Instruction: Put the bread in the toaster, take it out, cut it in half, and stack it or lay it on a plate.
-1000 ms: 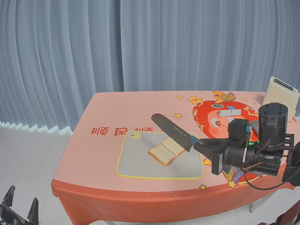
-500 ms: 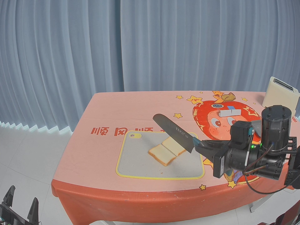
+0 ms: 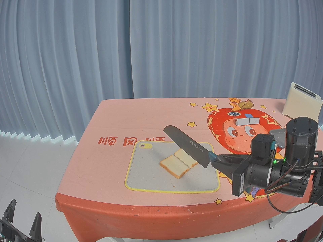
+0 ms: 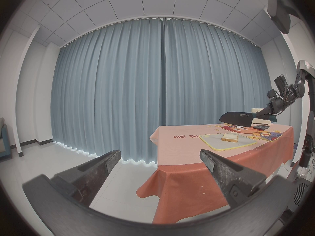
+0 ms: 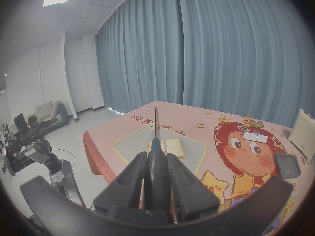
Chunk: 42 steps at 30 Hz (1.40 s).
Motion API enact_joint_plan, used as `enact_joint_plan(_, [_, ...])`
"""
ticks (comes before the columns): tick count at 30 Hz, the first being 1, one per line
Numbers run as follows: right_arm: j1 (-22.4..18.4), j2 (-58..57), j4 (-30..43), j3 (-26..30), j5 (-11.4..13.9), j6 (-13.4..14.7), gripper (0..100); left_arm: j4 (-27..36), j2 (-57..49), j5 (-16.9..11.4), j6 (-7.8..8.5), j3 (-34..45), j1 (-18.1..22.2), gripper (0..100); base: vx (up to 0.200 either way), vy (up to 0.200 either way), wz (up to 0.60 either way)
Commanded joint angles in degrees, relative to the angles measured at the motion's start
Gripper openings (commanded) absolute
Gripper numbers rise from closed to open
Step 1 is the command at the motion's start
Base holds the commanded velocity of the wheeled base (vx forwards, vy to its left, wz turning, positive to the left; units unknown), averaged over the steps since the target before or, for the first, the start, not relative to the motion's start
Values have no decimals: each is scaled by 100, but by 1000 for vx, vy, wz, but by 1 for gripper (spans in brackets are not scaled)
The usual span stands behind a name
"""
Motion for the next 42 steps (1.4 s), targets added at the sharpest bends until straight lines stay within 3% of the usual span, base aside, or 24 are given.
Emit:
enact_joint_plan(1, [18,-43,-10,-4,2,-1,0,-2,-84,-2,0,101,2,100,0,0,0])
enact_joint_plan(9, [-88,-16,-467,5,-42,-1,0,-2,-84,-2,0,101,2,100,0,0,0])
enact_joint_plan(15, [-105,-43,-616,58,-402,-9,0,-2,-84,-2,0,101,2,100,0,0,0])
enact_joint_plan(36, [-1002,-113,-546,-197,-376,-71,0,-2,-84,-2,0,101,2,100,0,0,0])
enact_joint_plan(42, [-1090,-95,-555,-259,-411,-80,0,-2,-84,-2,0,101,2,100,0,0,0])
